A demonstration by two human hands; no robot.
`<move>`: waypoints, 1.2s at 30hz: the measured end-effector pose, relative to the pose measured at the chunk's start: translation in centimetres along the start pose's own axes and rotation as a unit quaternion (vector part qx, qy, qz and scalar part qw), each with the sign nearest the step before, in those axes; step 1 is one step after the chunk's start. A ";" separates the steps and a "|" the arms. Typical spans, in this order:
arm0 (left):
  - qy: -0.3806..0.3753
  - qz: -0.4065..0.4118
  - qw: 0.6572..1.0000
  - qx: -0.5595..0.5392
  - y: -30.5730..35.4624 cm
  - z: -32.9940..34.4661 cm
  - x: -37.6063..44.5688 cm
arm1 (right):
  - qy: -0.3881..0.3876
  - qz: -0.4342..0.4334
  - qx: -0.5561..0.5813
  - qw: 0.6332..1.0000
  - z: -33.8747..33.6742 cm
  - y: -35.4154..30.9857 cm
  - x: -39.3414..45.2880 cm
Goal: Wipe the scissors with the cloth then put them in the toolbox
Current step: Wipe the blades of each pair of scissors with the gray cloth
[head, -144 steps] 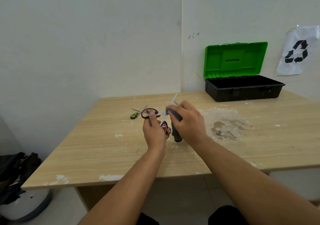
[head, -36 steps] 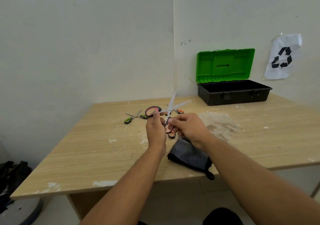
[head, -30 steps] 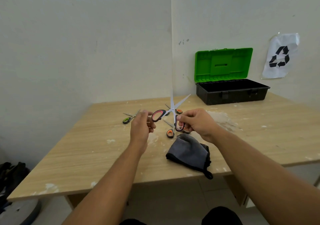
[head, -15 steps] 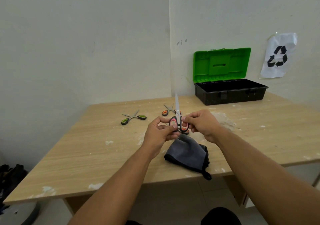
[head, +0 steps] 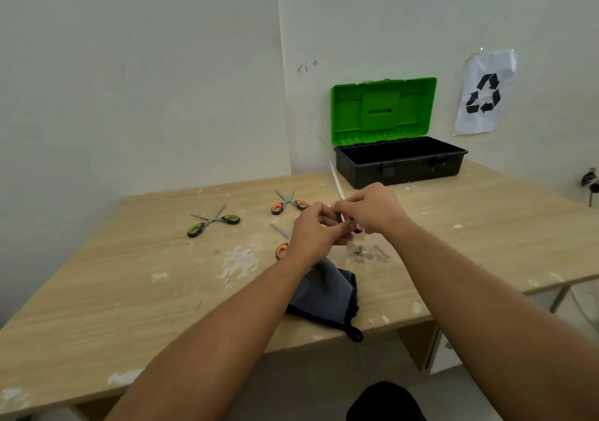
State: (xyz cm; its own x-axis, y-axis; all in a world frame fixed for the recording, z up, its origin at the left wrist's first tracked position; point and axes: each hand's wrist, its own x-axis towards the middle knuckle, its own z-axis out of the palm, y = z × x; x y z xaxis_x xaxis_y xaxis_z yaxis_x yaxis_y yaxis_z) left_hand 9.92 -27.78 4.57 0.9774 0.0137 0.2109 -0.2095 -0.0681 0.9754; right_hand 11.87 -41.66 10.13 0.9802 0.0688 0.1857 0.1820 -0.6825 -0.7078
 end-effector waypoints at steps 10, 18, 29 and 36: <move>-0.126 0.050 0.841 0.524 -0.9 1.7 10.4 | 0.086 0.041 -0.128 0.987 -5.3 5.9 7.7; -0.175 -0.040 0.754 0.632 -4.2 3.3 20.4 | 0.072 0.030 -0.208 0.975 -6.9 7.1 17.8; -0.208 -0.093 0.749 0.622 -9.1 3.8 26.1 | 0.001 0.039 -0.297 0.954 -6.1 7.4 32.5; -0.210 -0.081 0.757 0.614 -9.9 3.7 26.2 | -0.106 0.040 -0.320 0.941 -2.0 8.9 36.2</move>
State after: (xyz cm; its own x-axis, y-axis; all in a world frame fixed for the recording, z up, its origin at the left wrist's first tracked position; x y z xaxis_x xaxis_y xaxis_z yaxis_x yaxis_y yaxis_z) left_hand 37.66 -30.42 0.20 0.9644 -0.1787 -0.1951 -0.1536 -0.9786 0.1370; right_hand 48.80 -46.70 11.94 0.9946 0.0961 -0.0386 0.0895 -0.9852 -0.1460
